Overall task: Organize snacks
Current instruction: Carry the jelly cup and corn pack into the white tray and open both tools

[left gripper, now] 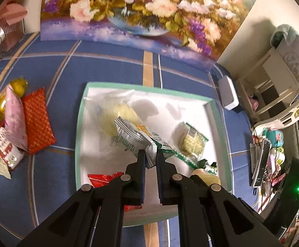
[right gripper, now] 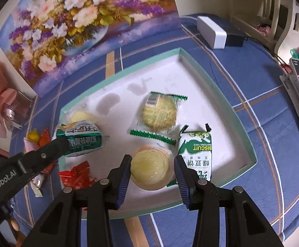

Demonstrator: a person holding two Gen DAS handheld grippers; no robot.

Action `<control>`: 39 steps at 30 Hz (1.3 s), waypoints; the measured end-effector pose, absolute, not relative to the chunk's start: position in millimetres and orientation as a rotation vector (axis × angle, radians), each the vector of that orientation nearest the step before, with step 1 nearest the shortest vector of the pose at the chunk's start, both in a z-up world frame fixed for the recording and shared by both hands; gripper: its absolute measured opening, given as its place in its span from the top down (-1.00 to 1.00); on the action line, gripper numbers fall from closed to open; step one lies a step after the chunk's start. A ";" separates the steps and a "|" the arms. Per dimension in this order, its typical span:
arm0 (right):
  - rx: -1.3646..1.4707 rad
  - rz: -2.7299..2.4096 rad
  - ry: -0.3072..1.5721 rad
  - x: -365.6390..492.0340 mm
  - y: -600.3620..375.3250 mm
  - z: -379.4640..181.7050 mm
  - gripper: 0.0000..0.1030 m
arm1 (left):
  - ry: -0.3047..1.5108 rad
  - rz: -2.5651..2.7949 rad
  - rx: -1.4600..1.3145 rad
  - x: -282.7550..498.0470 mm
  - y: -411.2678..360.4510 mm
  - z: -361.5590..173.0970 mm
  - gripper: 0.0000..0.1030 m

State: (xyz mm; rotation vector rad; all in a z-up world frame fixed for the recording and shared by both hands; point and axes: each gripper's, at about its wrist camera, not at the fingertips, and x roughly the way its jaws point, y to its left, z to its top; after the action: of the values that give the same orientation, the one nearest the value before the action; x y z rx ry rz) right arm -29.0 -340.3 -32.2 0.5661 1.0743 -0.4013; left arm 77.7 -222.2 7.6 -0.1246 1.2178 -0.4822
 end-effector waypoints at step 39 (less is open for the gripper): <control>0.468 -0.398 1.030 -24.0 -326.8 2.9 0.12 | 1.299 -0.448 -0.127 74.4 -199.5 21.6 0.66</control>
State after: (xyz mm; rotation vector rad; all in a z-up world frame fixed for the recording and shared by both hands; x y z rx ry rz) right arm -24.0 -326.8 2.9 0.4684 1.0299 -0.3975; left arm 74.4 -199.5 21.6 -0.1267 1.2994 -0.4476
